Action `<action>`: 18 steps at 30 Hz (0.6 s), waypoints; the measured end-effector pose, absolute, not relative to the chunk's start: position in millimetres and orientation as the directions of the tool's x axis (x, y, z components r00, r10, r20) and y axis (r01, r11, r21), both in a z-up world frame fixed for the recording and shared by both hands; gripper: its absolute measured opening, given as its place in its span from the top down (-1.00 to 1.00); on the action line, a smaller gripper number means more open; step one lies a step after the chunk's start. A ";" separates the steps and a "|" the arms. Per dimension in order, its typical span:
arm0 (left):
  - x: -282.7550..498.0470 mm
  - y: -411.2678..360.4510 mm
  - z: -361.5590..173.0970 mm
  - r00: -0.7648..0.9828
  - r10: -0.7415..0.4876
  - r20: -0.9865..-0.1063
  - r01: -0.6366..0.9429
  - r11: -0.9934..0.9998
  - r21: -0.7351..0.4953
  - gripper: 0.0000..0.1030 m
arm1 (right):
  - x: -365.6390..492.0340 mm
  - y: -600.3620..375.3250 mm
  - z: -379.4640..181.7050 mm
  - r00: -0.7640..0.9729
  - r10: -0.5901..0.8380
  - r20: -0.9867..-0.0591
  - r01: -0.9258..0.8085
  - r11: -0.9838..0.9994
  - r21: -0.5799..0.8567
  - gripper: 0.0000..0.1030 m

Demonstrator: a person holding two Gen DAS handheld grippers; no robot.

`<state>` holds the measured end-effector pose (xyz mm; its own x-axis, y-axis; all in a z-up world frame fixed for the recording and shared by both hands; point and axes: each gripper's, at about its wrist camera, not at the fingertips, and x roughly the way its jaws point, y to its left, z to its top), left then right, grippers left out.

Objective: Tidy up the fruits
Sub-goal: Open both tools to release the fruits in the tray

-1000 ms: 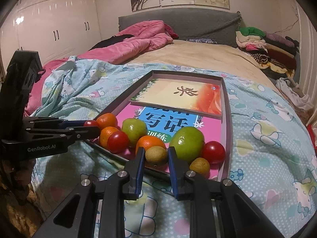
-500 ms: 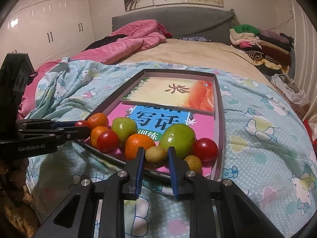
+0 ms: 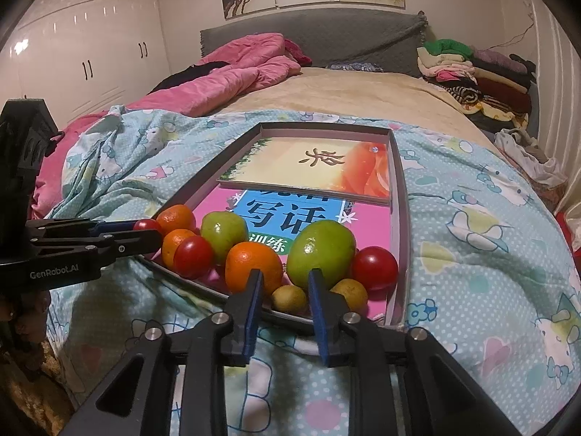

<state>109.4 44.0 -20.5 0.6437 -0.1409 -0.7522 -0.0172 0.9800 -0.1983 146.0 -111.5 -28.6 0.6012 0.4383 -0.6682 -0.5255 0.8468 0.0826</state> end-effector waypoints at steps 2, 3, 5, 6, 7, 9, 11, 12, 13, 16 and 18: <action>109.5 43.9 -20.6 0.643 -0.141 -0.753 -0.018 0.980 -0.199 0.46 | 146.1 -112.3 -28.2 0.601 0.440 -0.667 -0.524 0.847 0.087 0.34; 109.6 43.6 -20.7 0.643 -0.141 -0.753 -0.018 0.980 -0.198 0.46 | 146.0 -112.4 -28.0 0.602 0.438 -0.668 -0.522 0.849 0.086 0.26; 109.3 43.7 -20.6 0.643 -0.140 -0.753 -0.018 0.980 -0.197 0.46 | 145.4 -112.4 -27.3 0.603 0.442 -0.664 -0.524 0.847 0.088 0.19; 109.4 43.7 -20.5 0.643 -0.140 -0.753 -0.018 0.980 -0.198 0.46 | 144.7 -112.0 -26.7 0.605 0.443 -0.661 -0.526 0.846 0.086 0.18; 109.4 43.7 -20.4 0.643 -0.140 -0.753 -0.018 0.980 -0.197 0.46 | 144.6 -111.8 -26.4 0.606 0.443 -0.661 -0.527 0.846 0.084 0.16; 109.4 43.6 -20.5 0.644 -0.140 -0.752 -0.018 0.980 -0.198 0.46 | 143.9 -111.0 -26.3 0.611 0.437 -0.660 -0.525 0.847 0.075 0.11; 109.4 43.5 -20.7 0.643 -0.140 -0.753 -0.020 0.980 -0.199 0.46 | 143.5 -110.7 -26.0 0.611 0.438 -0.659 -0.526 0.847 0.075 0.08; 110.0 43.9 -20.1 0.642 -0.140 -0.754 -0.020 0.980 -0.199 0.46 | 143.4 -110.7 -25.9 0.614 0.436 -0.659 -0.524 0.848 0.072 0.07; 110.1 44.3 -20.0 0.642 -0.139 -0.754 -0.021 0.980 -0.199 0.45 | 143.5 -110.5 -25.9 0.615 0.434 -0.659 -0.523 0.849 0.071 0.06; 110.0 44.6 -19.8 0.640 -0.137 -0.756 -0.022 0.980 -0.197 0.45 | 144.0 -111.4 -25.3 0.618 0.431 -0.657 -0.516 0.853 0.074 -0.03; 109.8 44.4 -19.4 0.638 -0.133 -0.759 -0.022 0.981 -0.191 0.45 | 144.2 -113.0 -24.7 0.622 0.431 -0.654 -0.511 0.856 0.078 -0.05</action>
<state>109.8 44.4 -19.4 0.6377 -0.1332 -0.7587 -0.0216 0.9814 -0.1905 144.2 -113.0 -24.7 0.6219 0.4308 -0.6539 -0.5111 0.8560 0.0779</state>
